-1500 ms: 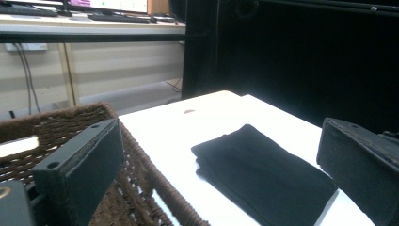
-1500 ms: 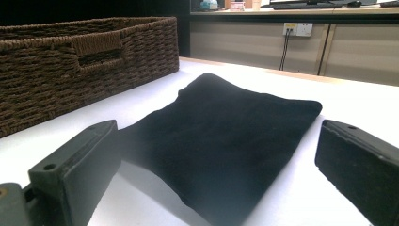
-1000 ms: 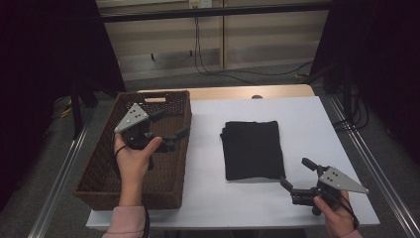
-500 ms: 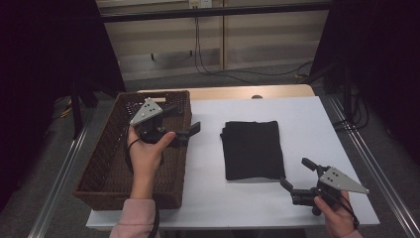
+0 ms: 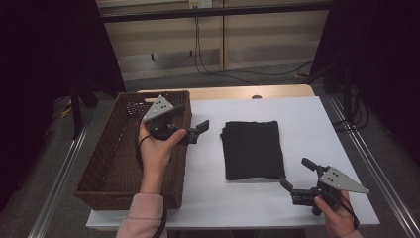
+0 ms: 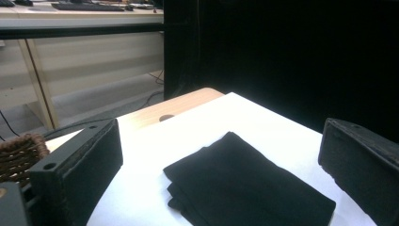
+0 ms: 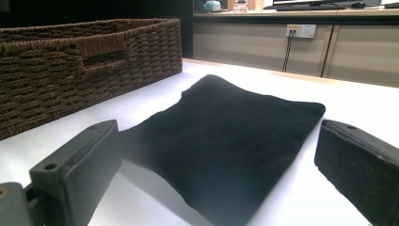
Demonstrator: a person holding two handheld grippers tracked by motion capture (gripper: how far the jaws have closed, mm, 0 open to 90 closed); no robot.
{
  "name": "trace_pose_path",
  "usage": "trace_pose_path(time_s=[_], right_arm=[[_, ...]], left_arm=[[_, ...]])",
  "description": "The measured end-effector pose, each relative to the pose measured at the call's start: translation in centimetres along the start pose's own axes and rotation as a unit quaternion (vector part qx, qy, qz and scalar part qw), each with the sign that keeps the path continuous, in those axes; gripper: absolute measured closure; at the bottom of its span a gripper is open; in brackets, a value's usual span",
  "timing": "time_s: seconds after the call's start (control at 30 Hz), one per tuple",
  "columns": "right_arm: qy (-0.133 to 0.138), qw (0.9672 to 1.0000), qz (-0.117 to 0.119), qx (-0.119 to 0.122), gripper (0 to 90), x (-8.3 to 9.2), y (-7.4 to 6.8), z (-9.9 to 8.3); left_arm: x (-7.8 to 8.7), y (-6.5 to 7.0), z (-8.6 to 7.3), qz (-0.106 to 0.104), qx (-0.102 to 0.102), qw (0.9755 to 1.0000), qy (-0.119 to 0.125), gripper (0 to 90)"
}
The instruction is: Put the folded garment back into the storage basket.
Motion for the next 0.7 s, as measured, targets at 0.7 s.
trace_pose_path(time_s=[0.7], right_arm=[[0.001,1.0000,0.002,0.003,0.9,0.0,-0.1,0.1]], left_arm=[[-3.4,1.2,0.2,-0.012,-0.002,0.9996,-0.024,0.0]])
Point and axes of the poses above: each handheld gripper's, and its own axes: x roughly backward along the jaws, z roughly out of its top, y roughly to its right, the point moved 10 cm from there along -x, roughly forward along the jaws, and after that the axes turned 11 degrees about -x, right-handed, at the moved point
